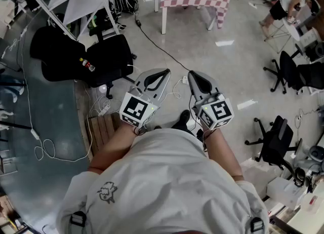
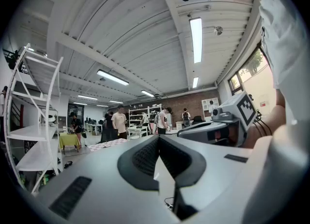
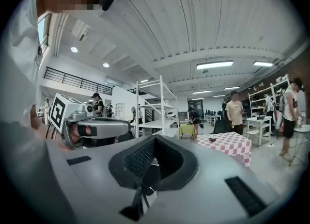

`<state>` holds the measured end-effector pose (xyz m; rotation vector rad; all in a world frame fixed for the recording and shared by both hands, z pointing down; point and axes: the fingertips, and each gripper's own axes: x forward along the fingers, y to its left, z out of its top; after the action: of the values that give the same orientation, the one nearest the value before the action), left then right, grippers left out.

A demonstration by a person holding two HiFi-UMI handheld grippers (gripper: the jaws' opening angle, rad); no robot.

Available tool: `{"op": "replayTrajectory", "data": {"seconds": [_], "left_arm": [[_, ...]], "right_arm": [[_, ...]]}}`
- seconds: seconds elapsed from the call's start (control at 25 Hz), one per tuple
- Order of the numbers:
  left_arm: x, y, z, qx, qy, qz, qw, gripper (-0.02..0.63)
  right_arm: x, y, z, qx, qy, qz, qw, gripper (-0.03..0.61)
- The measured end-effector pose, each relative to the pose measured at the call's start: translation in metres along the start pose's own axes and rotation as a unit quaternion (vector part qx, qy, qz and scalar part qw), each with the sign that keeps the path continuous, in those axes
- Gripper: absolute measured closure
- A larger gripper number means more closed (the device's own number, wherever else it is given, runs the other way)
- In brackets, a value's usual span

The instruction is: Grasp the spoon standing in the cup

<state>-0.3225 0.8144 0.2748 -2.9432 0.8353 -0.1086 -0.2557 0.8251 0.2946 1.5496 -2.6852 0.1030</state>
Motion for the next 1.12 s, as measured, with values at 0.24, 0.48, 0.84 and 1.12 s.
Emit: {"op": "replayTrajectory", "data": {"seconds": [0.24, 0.48, 0.84, 1.12], "left_arm": [[0.017, 0.012, -0.005, -0.008, 0.001, 0.003, 1.0, 0.6], [0.046, 0.015, -0.011, -0.023, 0.004, 0.002, 0.9997, 0.6], [0.147, 0.015, -0.014, -0.024, 0.006, -0.009, 0.9997, 0.6], [0.228, 0.005, -0.005, -0.024, 0.0, -0.004, 0.9997, 0.6]], "right_arm": [[0.009, -0.018, -0.003, 0.004, 0.003, 0.001, 1.0, 0.548], [0.009, -0.048, -0.001, 0.005, -0.005, 0.005, 1.0, 0.548], [0.004, -0.148, -0.008, 0.015, -0.008, -0.009, 1.0, 0.548], [-0.001, -0.229, -0.001, 0.014, -0.009, 0.014, 1.0, 0.548]]}}
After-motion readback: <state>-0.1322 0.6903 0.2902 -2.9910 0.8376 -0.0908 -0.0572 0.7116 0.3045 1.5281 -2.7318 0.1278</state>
